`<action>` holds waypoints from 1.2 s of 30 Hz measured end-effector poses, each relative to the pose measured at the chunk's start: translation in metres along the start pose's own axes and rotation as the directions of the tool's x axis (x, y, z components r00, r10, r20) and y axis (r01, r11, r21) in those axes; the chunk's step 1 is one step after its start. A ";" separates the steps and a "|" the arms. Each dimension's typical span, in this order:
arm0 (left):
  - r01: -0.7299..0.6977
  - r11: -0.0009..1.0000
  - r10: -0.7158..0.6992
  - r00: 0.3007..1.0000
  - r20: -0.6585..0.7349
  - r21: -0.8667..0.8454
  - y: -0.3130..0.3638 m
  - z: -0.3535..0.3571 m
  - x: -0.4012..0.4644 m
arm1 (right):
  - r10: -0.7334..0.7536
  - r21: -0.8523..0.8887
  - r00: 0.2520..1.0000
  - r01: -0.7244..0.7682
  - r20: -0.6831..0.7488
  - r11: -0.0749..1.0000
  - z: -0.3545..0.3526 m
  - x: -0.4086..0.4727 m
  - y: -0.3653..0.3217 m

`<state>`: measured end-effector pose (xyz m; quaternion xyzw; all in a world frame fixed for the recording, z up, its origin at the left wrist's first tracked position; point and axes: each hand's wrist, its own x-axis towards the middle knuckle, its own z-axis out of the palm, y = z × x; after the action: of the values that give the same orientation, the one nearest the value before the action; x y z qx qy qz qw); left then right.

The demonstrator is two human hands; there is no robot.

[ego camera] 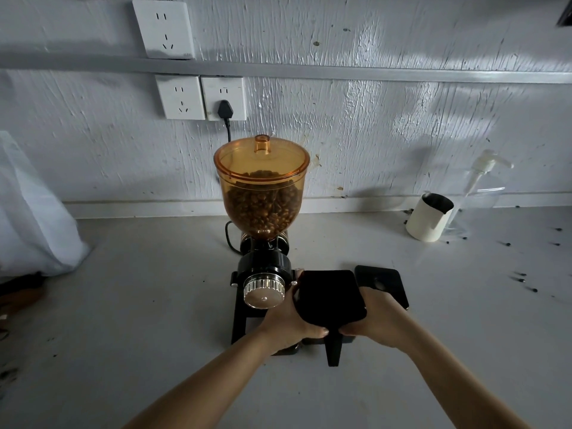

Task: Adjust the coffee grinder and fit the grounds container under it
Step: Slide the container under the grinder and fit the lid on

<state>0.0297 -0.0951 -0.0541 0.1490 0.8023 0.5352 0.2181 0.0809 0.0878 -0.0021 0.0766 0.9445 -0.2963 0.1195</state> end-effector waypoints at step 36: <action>0.038 0.998 -0.042 0.996 0.084 0.047 0.009 -0.013 -0.002 | 0.118 -0.339 0.973 -0.182 -0.198 0.923 0.020 0.066 0.085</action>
<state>0.0249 -0.1029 -0.0414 0.1606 0.8071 0.5055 0.2594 0.0395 0.1498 -0.0823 0.1516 0.9805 -0.1029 0.0708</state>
